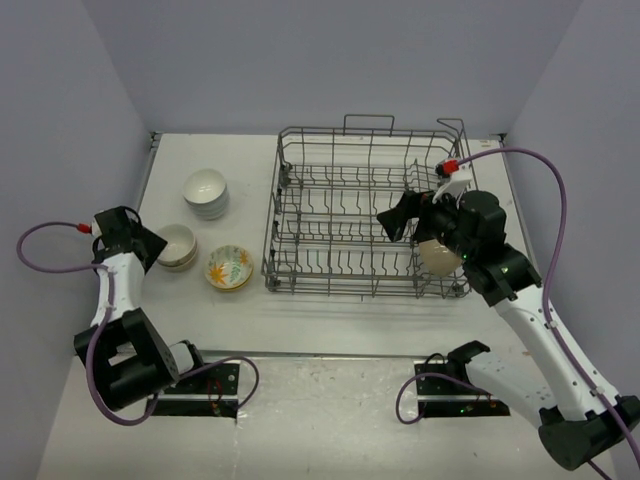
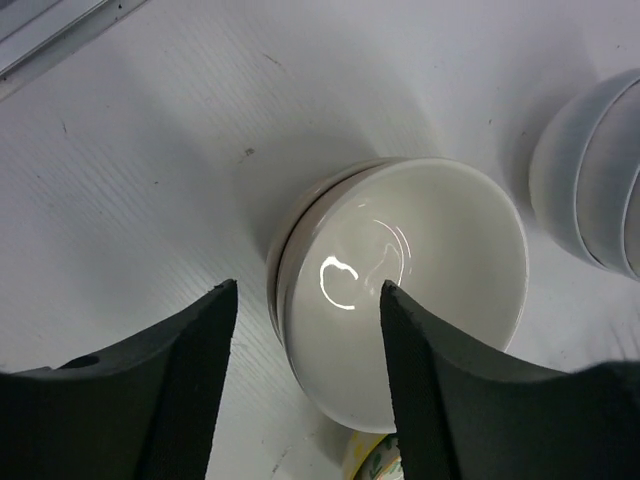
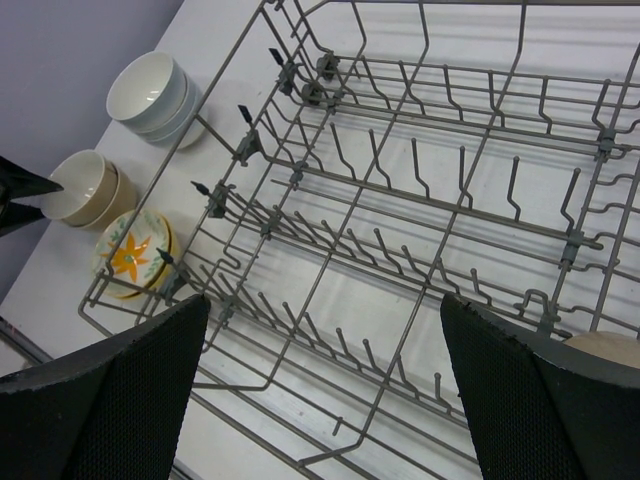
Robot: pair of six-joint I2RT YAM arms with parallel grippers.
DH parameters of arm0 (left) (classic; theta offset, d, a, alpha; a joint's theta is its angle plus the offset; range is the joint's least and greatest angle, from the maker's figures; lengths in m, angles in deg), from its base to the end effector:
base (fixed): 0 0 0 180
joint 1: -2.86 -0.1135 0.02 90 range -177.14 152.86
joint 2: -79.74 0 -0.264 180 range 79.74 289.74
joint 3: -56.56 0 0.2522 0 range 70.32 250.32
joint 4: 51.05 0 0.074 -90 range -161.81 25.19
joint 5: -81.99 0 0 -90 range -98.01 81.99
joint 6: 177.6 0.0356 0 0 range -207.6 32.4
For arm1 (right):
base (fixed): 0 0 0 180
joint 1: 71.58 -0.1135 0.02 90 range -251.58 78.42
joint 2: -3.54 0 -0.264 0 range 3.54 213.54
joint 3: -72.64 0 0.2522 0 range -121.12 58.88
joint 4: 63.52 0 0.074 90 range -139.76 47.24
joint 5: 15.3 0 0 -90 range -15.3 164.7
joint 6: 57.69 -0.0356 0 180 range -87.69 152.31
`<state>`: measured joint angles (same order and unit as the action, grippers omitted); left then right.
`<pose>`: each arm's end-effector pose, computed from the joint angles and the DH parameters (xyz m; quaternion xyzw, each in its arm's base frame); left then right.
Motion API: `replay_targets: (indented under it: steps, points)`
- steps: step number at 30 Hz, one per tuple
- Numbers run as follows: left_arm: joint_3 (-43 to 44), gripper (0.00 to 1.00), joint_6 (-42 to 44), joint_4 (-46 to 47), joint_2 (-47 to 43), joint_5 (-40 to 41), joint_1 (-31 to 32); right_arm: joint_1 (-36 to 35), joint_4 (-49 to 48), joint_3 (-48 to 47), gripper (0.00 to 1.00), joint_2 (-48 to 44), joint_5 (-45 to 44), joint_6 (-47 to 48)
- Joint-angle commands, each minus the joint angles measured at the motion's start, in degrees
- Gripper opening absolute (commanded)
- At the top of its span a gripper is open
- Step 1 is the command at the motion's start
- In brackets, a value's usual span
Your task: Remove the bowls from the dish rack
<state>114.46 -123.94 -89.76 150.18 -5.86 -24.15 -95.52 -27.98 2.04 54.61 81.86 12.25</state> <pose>0.2189 0.1131 0.2221 -0.5006 0.7994 -0.0093 0.3320 0.1781 0.0839 0.3730 -0.0645 0.7954 0.2712 0.5382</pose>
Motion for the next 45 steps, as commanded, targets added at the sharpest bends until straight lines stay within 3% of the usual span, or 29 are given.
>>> replay_targets:
  steps: [1, 3, 5, 6, 11, 18, 21, 25, 30, 45]
  points:
    - [1.6, 0.61, 0.6, 1.0, -2.4, -0.7, -0.4, 0.2, -2.1, 0.2, 0.99, -0.7, 0.8, 1.1]
    - [2.4, 0.67, 1.4, -1.0, -3.0, -1.1, -0.4, 0.2, -2.2, 0.2, 0.99, -0.2, 0.2, 1.3]
    - [4.1, 0.96, 2.6, -2.6, -5.0, -0.8, -0.4, 0.2, -2.1, 0.2, 0.99, 0.3, -0.5, 1.8]
    - [4.7, 1.0, 3.6, -4.1, -6.3, 0.0, -0.4, 0.2, -1.7, 0.0, 0.99, 0.9, -2.0, 2.6]
    - [11.5, 1.0, 8.7, -9.7, -14.3, -0.1, -0.1, 0.1, 3.9, -2.6, 0.99, 6.3, -10.7, 5.0]
    - [6.3, 1.0, 13.2, -5.8, -27.5, -2.7, 19.4, -6.2, 22.0, -17.2, 0.99, 22.5, -41.4, 7.2]
    - [5.3, 1.0, 15.0, -7.3, -29.5, 4.5, 25.7, -7.1, 27.1, -19.8, 0.99, 27.7, -47.3, 6.7]
    - [2.2, 1.0, 14.8, -5.6, -33.8, 8.2, 30.2, -7.5, 29.3, -20.3, 0.99, 33.5, -54.1, 6.5]
    - [1.7, 1.0, 15.2, -4.2, -34.4, 5.1, 31.4, -8.1, 31.8, -21.7, 0.99, 41.2, -55.1, 3.9]
    - [1.8, 1.0, 15.3, -4.6, -35.5, 5.7, 35.4, -8.2, 36.0, -14.6, 0.98, 44.4, -56.6, -3.7]
